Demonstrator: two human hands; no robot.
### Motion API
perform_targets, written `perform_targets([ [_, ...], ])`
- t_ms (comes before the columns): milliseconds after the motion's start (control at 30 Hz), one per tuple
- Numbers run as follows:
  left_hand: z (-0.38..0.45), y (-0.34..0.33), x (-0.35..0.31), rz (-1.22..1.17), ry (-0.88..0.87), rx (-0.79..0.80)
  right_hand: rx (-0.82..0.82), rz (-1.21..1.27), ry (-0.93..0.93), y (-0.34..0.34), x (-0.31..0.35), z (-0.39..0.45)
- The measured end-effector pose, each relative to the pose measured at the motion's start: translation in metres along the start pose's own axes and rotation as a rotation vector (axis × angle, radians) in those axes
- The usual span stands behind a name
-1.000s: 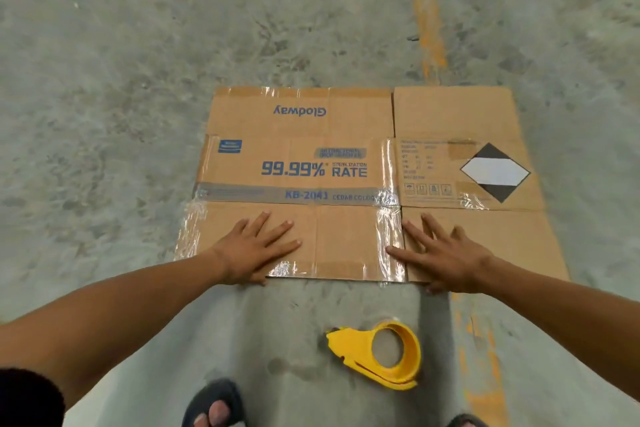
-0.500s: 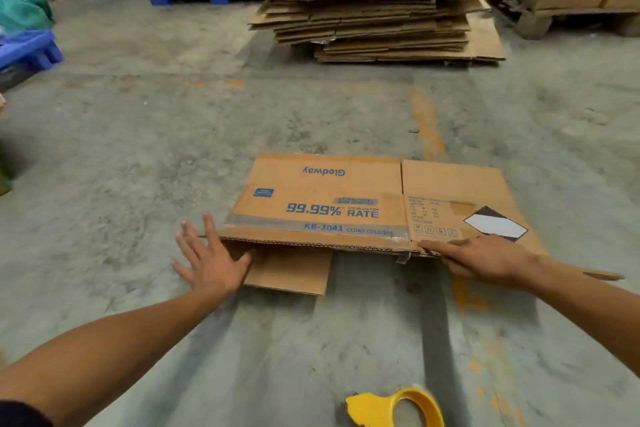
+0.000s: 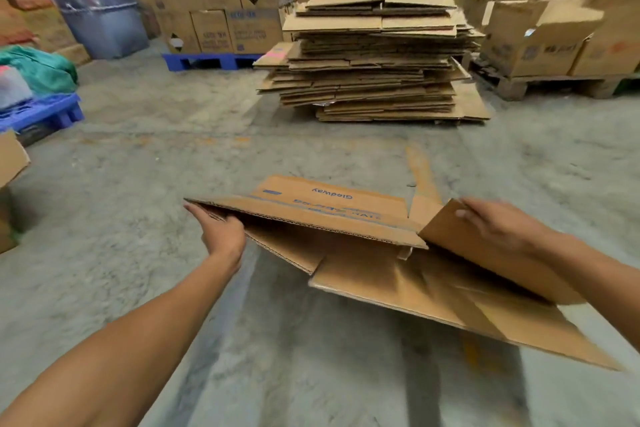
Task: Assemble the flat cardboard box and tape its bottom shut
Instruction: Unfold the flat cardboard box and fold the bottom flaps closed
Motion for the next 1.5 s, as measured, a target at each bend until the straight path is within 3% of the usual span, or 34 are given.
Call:
perform_targets([
  [167,0.016,-0.006,-0.084,0.003,-0.182,0.041,-0.284,0.037,-0.063,0.099,0.003,0.014],
  [300,0.019,-0.013,-0.163,0.109,-0.437,0.112,-0.473,0.084,-0.17,0.169,-0.001,0.026],
  [500,0.009,-0.023,-0.255,0.506,-0.764,0.321,-0.584,0.191,-0.41,0.224,-0.013,0.028],
  [567,0.005,-0.021,-0.271,0.619,-0.791,0.338,-0.566,0.219,-0.45,0.23,-0.013,0.029],
  [833,0.011,-0.034,-0.276,0.847,-0.624,0.361,-0.34,0.123,-0.47,0.205,0.002,0.056],
  [1067,0.01,-0.073,-0.21,0.926,-0.58,0.401,-0.162,-0.029,-0.463,0.151,-0.014,0.057],
  [1167,0.004,-0.092,-0.201,0.85,-0.582,0.492,-0.283,0.076,-0.517,0.153,-0.024,0.052],
  [1267,-0.019,-0.103,-0.187,0.643,-0.415,0.717,-0.363,0.22,-0.548,0.154,-0.017,0.049],
  [1400,-0.049,-0.098,-0.164,0.579,-0.222,0.911,-0.167,0.719,-0.596,0.111,0.001,0.048],
  [1500,-0.062,-0.095,-0.149,0.66,-0.206,0.969,0.017,0.736,-0.53,0.075,0.018,0.053],
])
Point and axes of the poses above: each hand's wrist, its own z-axis towards the middle knuckle, its own y-axis out of the back of the hand, x = y × z, the point moved 9 cm from there along z, towards the middle knuckle, and after that the axes turned 1 degree about -x, right-handed, at the moved point
